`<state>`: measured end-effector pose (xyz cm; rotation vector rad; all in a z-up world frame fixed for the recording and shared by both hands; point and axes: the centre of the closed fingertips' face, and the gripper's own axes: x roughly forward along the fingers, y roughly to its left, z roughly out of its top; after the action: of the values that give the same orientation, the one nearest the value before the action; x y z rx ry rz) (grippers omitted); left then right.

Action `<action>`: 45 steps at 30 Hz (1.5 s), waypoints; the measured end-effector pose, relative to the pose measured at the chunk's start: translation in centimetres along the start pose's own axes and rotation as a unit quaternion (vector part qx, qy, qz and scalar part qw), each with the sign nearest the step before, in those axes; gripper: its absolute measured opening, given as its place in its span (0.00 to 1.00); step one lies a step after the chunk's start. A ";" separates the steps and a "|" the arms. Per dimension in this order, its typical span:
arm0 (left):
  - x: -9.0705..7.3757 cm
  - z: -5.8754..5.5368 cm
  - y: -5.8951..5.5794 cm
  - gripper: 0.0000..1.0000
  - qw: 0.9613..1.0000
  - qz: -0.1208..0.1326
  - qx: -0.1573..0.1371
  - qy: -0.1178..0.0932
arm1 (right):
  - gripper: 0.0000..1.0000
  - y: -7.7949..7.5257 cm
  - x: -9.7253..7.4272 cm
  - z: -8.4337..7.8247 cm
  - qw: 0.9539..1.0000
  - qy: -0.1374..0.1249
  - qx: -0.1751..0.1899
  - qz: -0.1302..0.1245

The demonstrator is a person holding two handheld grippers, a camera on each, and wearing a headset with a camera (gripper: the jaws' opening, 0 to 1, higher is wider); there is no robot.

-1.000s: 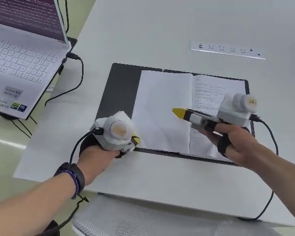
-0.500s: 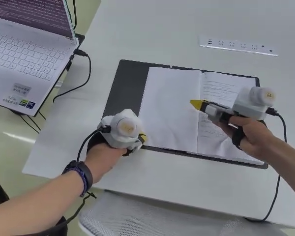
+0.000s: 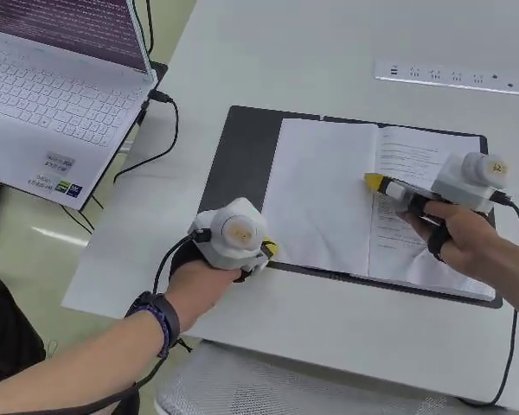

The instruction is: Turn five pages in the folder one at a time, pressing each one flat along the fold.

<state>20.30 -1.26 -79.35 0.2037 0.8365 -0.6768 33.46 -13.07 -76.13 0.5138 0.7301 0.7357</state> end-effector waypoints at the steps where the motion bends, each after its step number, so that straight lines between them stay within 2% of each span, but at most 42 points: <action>1: 0.0 0.0 0.0 0.00 1.000 0.000 -0.001 0.000 | 0.00 -0.2 0.1 -0.2 1.000 0.002 -0.002 -0.001; 2: 0.0 0.0 0.1 0.00 1.000 -0.001 -0.006 0.000 | 0.00 -0.1 0.0 0.1 1.000 -0.006 0.001 0.007; 7: 0.0 0.0 0.1 0.00 1.000 -0.003 -0.006 0.002 | 0.00 -0.2 0.0 0.2 1.000 -0.004 0.003 0.018; 14: 0.0 0.0 0.0 0.00 1.000 0.003 -0.006 0.002 | 0.00 -0.9 0.7 1.4 1.000 -0.028 0.003 0.011; 19: 0.0 0.0 0.0 0.00 1.000 0.002 0.000 0.004 | 0.00 -1.6 1.4 2.4 0.999 -0.047 0.016 0.004; 22: 0.0 0.0 0.0 0.00 1.000 0.001 0.000 0.005 | 0.00 -2.3 1.9 3.2 0.998 -0.061 0.023 -0.006; 25: 0.0 0.0 0.0 0.00 1.000 0.001 0.000 0.004 | 0.00 -4.2 2.9 4.7 0.997 -0.075 0.029 -0.020; 31: 0.1 0.0 0.0 0.00 1.000 0.003 0.002 0.003 | 0.00 -3.8 3.5 5.8 0.995 -0.087 0.033 -0.044; 33: 0.0 0.0 0.0 0.00 1.000 0.003 0.000 0.002 | 0.00 -4.5 4.1 6.3 0.994 -0.086 0.032 -0.052; 36: 0.1 0.0 0.1 0.00 1.000 0.002 -0.003 0.000 | 0.00 -4.7 4.5 7.0 0.993 -0.093 0.034 -0.061; 40: 0.0 0.0 0.1 0.00 1.000 0.001 -0.006 -0.002 | 0.00 -5.3 4.9 7.9 0.989 -0.114 0.064 -0.067; 45: 0.0 0.1 0.0 0.00 1.000 -0.001 -0.007 -0.001 | 0.00 -5.8 5.4 8.6 0.987 -0.127 0.070 -0.070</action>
<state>20.33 -1.24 -79.30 0.1899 0.8394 -0.6719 45.08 -14.21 -76.56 0.6640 0.5744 0.4777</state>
